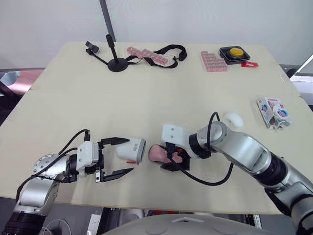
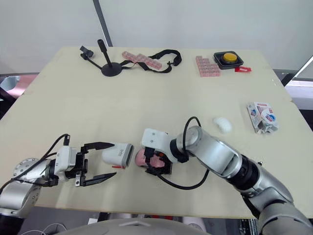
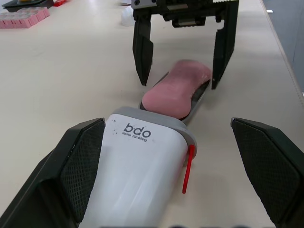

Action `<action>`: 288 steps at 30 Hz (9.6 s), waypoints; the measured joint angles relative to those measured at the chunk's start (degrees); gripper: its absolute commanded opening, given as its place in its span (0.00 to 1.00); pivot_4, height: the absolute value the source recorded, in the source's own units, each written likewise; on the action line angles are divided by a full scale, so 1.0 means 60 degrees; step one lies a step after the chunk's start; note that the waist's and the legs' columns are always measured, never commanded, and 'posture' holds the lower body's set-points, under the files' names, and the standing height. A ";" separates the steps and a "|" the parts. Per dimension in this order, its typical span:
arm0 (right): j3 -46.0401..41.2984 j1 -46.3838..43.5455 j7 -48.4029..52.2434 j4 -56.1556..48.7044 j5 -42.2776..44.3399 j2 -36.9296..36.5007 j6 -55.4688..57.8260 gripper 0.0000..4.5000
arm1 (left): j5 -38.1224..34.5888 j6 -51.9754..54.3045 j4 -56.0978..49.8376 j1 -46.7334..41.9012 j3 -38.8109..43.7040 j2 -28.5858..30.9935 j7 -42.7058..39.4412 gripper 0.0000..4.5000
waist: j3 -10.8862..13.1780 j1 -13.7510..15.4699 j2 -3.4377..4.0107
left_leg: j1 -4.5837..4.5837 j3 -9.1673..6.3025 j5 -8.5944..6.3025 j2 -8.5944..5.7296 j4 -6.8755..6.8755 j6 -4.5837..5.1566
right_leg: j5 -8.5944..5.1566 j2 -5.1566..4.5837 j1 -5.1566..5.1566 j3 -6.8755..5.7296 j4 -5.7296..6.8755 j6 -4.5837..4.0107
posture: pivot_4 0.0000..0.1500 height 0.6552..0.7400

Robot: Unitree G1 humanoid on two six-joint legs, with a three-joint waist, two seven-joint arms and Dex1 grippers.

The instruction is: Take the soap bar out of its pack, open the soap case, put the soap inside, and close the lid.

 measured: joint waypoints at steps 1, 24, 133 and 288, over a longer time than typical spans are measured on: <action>-0.0142 0.0000 0.0018 -0.0035 0.0061 -0.0122 -0.0091 1.00 | 0.0004 0.0000 -0.0001 -0.0004 -0.0008 0.0000 0.0022 1.00 | 0.0000 0.0004 0.0000 | 0.0000 0.0000 0.0000 -0.0001 0.0000 0.0000 | 0.0000 -0.0001 0.0001 0.0001 0.0000 0.0000 | 1.00 0.99; -0.6394 0.6084 0.5226 0.4121 0.1721 -0.0026 -1.1885 1.00 | -0.0027 0.0991 0.0596 -0.1793 -0.0432 0.0777 -0.1090 1.00 | -0.0033 -0.0148 -0.0047 | 0.0005 -0.0003 -0.0010 -0.0003 0.0001 0.0042 | -0.0007 -0.0017 0.0021 -0.0019 -0.0047 -0.0013 | 1.00 0.99; -0.0535 0.3390 -0.1357 0.0121 -0.1146 -0.0158 -0.3522 1.00 | 0.1861 -0.1129 0.3837 -0.4832 -0.2384 0.1131 -0.2658 0.78 | -0.0043 0.0016 -0.0052 | -0.0024 -0.0016 0.0021 -0.0003 -0.0008 -0.0011 | -0.0022 -0.0014 -0.0031 -0.0044 0.0030 -0.0038 | 1.00 0.99; -0.3660 0.3093 0.2749 0.3033 -0.0637 -0.2198 -0.8107 0.00 | 0.2866 0.1228 0.3456 -0.6305 -0.3639 -0.2181 -0.0302 0.78 | -0.0042 0.0212 -0.0056 | 0.0053 -0.0009 0.0030 0.0003 -0.0085 -0.0023 | -0.0022 -0.0001 0.0075 -0.0044 -0.0061 -0.0042 | 1.00 0.99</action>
